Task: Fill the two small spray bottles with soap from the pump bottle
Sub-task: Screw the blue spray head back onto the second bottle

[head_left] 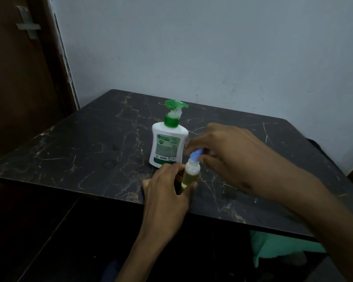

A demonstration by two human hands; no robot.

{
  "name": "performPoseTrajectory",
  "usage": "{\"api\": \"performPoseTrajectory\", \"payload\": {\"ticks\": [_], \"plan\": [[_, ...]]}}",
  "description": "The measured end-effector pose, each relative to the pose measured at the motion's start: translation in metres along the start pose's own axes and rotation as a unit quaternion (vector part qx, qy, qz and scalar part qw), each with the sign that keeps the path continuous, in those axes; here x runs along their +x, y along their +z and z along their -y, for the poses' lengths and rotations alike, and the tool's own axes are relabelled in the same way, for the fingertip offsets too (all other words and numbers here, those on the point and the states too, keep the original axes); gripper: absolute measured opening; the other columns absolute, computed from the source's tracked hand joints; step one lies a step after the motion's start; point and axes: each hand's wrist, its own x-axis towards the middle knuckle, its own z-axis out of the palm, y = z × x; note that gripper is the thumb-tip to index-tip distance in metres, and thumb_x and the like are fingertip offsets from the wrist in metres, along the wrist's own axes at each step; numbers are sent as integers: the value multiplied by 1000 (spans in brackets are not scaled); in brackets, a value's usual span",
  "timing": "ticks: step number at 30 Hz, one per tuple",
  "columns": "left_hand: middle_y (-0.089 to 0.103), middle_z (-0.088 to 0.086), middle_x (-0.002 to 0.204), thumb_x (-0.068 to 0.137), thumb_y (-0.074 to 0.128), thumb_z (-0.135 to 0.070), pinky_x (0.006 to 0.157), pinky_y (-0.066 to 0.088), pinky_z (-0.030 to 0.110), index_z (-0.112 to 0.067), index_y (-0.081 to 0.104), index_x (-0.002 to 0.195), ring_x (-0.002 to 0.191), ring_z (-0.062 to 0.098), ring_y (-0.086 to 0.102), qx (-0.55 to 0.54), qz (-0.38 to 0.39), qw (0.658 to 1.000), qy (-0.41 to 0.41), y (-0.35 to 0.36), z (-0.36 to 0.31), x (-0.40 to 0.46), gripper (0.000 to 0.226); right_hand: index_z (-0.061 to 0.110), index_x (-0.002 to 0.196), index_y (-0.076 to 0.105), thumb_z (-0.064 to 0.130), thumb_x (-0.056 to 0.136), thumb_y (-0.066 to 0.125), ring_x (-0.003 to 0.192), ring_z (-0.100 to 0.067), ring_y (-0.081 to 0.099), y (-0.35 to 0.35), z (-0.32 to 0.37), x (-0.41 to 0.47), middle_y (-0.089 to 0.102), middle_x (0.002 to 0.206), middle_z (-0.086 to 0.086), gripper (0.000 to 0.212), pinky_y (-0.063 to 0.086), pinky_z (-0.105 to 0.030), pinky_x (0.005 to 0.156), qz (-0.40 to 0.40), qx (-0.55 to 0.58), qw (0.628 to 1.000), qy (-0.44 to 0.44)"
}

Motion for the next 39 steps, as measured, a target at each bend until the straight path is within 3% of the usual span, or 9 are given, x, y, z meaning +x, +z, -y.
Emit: {"api": "performPoseTrajectory", "payload": {"ticks": [6,10,15,20,24,27,33,36,39], "plan": [[64,-25,103,86,81,-34,101,43,42,-45,65,108,101,-8,57,-7,-2,1000,2,1,2,1,29,41,133,67,18,105,59,93,-9,44,7,2,9,40,108,11,38,26,-13,62,42,-6,999,-15],[65,-24,104,87,80,-35,103,41,42,-43,68,109,103,-8,58,-5,2,1000,2,2,3,1,27,41,126,72,21,105,62,98,-7,49,10,-1,7,44,110,12,31,28,-11,66,44,-4,999,-21],[67,-21,102,86,81,-32,99,49,47,-41,69,108,100,-3,61,-16,19,1000,-1,4,4,4,26,34,124,70,16,102,61,95,-9,51,12,-3,11,53,111,10,30,28,-11,62,31,-8,999,-9],[69,-19,101,84,82,-27,96,52,45,-36,73,109,96,-1,65,-26,49,998,7,6,1,13,27,30,103,76,8,92,65,89,-9,62,8,-11,12,67,104,10,27,38,-13,65,30,-12,999,-3],[71,-16,103,83,83,-25,90,55,40,-32,75,113,96,1,67,-30,65,997,23,12,1,20,32,32,98,75,4,85,66,87,-10,66,9,-20,13,72,97,12,32,54,-30,73,27,-15,1000,-1],[72,-15,103,83,84,-21,89,56,35,-29,76,115,96,1,68,-38,66,997,28,16,2,22,33,31,103,76,4,89,68,88,-10,66,9,-24,14,73,100,11,32,49,-22,70,31,-9,999,12],[71,-15,104,85,83,-20,87,55,30,-28,76,116,98,1,68,-54,69,995,39,18,7,23,32,26,93,70,21,95,73,72,-4,58,17,-30,21,65,82,13,5,32,-16,57,9,-20,1000,15],[71,-16,105,87,81,-22,91,55,36,-31,74,118,100,1,67,-54,68,995,42,19,9,22,33,28,85,58,34,96,74,70,-3,51,25,-33,23,53,78,15,20,31,-20,57,-2,-18,1000,25],[70,-17,104,87,81,-24,92,53,43,-33,73,116,100,2,67,-56,68,995,38,21,11,23,31,24,93,62,38,97,73,74,-8,54,25,-31,24,55,81,11,18,36,-24,58,-9,-23,999,30]]}}
